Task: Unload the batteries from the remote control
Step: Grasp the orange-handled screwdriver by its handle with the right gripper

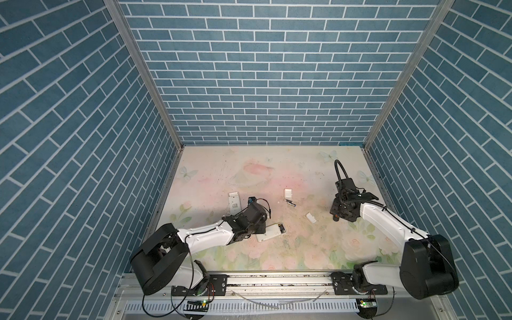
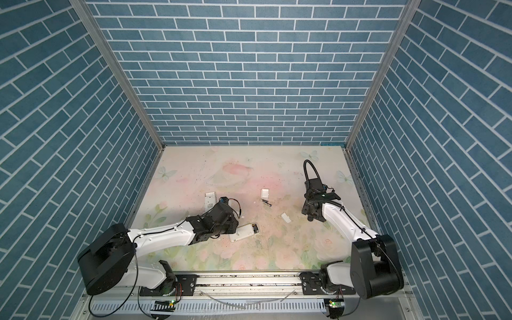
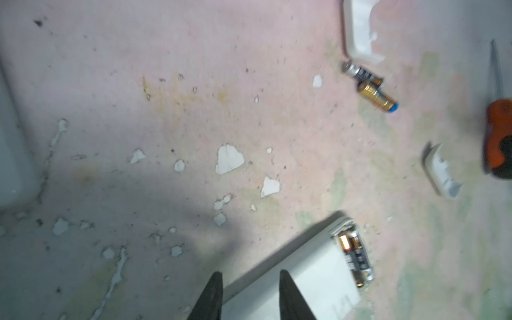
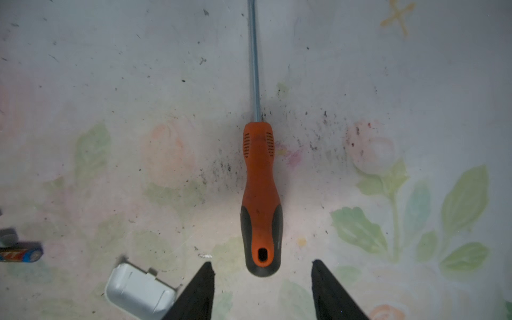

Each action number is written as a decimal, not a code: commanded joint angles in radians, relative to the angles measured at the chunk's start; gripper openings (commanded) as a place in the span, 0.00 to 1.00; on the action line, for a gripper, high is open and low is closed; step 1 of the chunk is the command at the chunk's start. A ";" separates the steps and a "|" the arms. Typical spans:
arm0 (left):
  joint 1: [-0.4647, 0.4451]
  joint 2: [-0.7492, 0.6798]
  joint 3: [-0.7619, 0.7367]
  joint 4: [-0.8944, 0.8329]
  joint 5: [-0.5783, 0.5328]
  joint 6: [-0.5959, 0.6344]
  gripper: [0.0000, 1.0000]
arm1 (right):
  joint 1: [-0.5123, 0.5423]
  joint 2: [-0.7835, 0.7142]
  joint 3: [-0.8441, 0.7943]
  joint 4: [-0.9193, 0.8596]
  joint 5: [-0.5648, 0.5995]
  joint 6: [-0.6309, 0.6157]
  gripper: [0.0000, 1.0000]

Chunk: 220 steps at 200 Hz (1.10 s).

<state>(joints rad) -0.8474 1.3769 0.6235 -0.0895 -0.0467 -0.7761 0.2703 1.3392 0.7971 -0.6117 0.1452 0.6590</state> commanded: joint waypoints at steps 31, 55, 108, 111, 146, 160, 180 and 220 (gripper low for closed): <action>0.021 -0.096 0.139 -0.138 -0.041 0.064 0.44 | -0.022 0.115 -0.018 0.080 -0.056 -0.038 0.57; 0.046 -0.134 0.159 -0.160 -0.039 0.076 0.44 | -0.024 0.150 -0.025 0.099 -0.075 -0.029 0.54; 0.102 -0.182 0.180 -0.183 -0.019 0.105 0.44 | -0.024 0.187 -0.037 0.125 -0.083 -0.015 0.48; 0.105 -0.184 0.180 -0.181 -0.018 0.106 0.44 | -0.023 0.188 -0.038 0.127 -0.082 -0.013 0.48; 0.143 -0.173 0.192 -0.143 0.033 0.111 0.44 | -0.023 0.212 -0.042 0.139 -0.085 -0.012 0.27; 0.150 -0.161 0.204 -0.140 0.041 0.119 0.45 | -0.023 0.219 -0.033 0.132 -0.087 -0.025 0.14; 0.164 -0.125 0.215 -0.124 0.080 0.126 0.46 | -0.022 0.189 -0.022 0.127 -0.110 -0.051 0.01; 0.179 -0.043 0.251 -0.036 0.174 0.133 0.47 | 0.021 0.056 0.080 0.000 -0.139 -0.141 0.00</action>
<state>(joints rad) -0.6788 1.2930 0.8364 -0.1890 0.0586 -0.6666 0.2588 1.4918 0.7887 -0.5133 0.0414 0.5987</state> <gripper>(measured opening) 0.466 0.321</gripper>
